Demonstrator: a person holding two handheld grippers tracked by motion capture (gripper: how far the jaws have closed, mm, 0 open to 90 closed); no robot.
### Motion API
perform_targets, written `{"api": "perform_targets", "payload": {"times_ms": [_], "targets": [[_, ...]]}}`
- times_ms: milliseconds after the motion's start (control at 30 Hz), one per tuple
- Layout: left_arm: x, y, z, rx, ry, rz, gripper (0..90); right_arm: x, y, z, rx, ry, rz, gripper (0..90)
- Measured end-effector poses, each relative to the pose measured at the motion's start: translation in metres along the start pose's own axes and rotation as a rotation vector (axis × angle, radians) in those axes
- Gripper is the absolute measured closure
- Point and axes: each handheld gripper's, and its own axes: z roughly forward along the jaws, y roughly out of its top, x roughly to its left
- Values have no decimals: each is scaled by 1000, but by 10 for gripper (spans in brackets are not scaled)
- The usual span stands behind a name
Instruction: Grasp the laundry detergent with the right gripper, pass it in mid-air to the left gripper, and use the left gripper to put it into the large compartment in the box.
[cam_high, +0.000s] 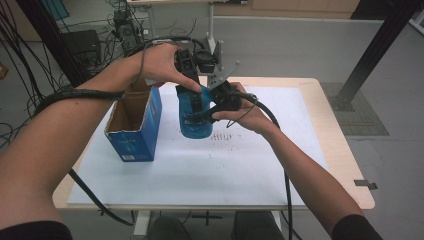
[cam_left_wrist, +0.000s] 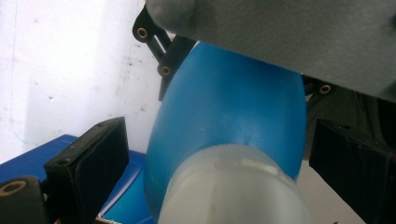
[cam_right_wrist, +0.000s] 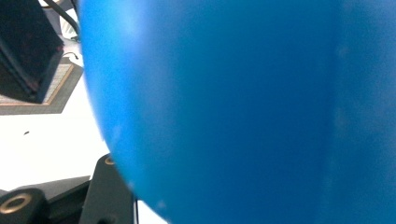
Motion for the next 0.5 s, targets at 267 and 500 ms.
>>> {"api": "perform_targets", "payload": {"times_ms": [267,500], "targets": [[1,-1,0,1,0,-4,55,-1,0,1,4,-1,2,441],[1,0,0,5,5,3,55,-1,0,0,-1,1,6,440]]}}
